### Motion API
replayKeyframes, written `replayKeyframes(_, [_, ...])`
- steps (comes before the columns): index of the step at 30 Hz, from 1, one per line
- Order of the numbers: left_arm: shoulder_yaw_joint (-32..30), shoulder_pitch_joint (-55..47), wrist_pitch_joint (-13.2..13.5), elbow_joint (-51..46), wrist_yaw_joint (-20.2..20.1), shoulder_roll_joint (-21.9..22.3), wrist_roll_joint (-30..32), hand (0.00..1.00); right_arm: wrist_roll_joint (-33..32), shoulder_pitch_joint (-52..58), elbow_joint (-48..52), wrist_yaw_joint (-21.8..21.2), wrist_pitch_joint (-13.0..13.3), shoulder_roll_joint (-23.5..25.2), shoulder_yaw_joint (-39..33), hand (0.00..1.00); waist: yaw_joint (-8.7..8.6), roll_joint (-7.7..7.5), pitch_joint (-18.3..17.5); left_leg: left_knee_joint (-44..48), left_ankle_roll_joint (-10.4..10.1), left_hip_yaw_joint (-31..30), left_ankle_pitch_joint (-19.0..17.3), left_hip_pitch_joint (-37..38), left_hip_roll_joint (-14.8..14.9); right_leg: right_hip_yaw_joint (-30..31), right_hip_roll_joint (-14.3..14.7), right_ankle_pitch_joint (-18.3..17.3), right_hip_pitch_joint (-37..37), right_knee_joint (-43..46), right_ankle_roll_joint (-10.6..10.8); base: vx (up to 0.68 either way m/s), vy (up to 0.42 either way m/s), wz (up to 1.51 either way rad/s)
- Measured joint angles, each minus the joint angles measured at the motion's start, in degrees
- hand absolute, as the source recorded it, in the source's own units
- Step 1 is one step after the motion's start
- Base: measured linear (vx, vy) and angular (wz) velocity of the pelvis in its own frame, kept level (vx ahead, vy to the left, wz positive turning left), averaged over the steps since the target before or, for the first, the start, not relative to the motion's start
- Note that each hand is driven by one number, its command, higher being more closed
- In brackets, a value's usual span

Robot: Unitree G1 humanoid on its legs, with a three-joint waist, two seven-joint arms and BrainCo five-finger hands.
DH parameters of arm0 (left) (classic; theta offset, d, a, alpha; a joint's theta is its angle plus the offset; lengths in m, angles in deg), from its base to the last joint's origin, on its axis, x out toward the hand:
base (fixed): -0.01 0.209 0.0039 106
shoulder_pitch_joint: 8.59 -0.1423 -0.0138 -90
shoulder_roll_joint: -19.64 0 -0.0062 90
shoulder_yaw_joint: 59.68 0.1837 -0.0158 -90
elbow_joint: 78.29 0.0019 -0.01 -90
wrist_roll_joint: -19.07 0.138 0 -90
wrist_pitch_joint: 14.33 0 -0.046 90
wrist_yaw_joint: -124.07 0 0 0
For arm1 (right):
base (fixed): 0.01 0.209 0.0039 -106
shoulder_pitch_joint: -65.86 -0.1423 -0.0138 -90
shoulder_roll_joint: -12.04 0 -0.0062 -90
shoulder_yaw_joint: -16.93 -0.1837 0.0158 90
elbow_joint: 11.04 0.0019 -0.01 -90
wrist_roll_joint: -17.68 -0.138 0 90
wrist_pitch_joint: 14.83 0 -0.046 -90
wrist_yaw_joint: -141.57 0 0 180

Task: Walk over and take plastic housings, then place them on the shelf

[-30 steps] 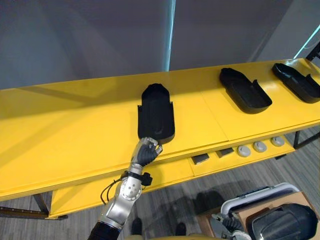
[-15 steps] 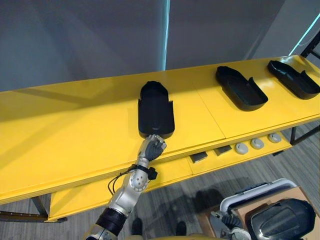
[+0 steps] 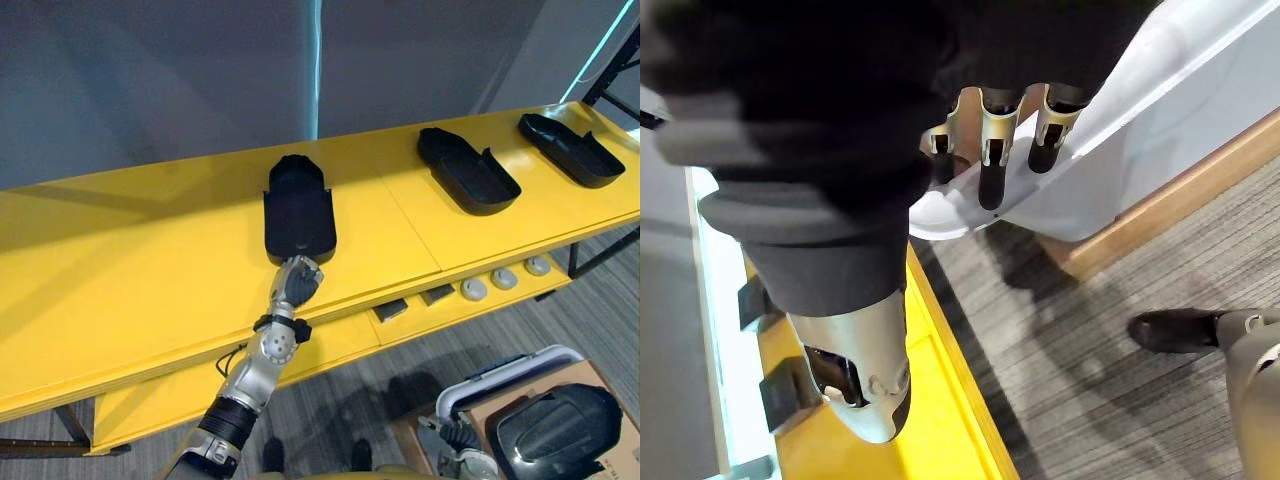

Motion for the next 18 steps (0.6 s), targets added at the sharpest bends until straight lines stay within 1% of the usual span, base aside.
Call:
replayKeyframes(6, [-1.7, 0.8, -0.4, 0.7, 0.0, 0.5, -1.1, 1.00, 0.1, -0.2, 0.1, 0.0, 0.0, 0.0, 0.0, 0.00, -0.16, 0.02, 0.0, 0.0, 0.0, 0.5, 0.0, 0.0, 0.0, 0.4, 0.0, 0.7, 0.1, -0.8, 0.0, -0.01, 0.000, -0.06])
replayKeyframes(15, [-1.7, 0.9, -0.3, 0.6, -0.1, 0.5, -4.1, 1.00, 0.0, -0.1, 1.7, 0.0, 0.0, 0.1, 0.0, 0.00, -0.11, 0.17, -0.1, 0.0, 0.0, 0.4, 0.0, 0.1, -0.1, 0.2, 0.0, 0.8, 0.2, -0.8, 0.0, 0.00, 0.000, 0.01])
replayKeyframes(18, [-1.6, 0.3, -0.3, -3.6, -0.2, 0.4, -6.5, 1.00, 0.0, 0.2, 1.7, 0.0, 0.0, 0.0, 0.0, 0.00, -0.07, 0.23, -0.1, 0.0, 0.0, -0.9, 0.1, 0.1, -0.2, -1.0, -0.1, 0.8, 0.6, -0.8, 0.0, 0.00, -0.004, 0.15])
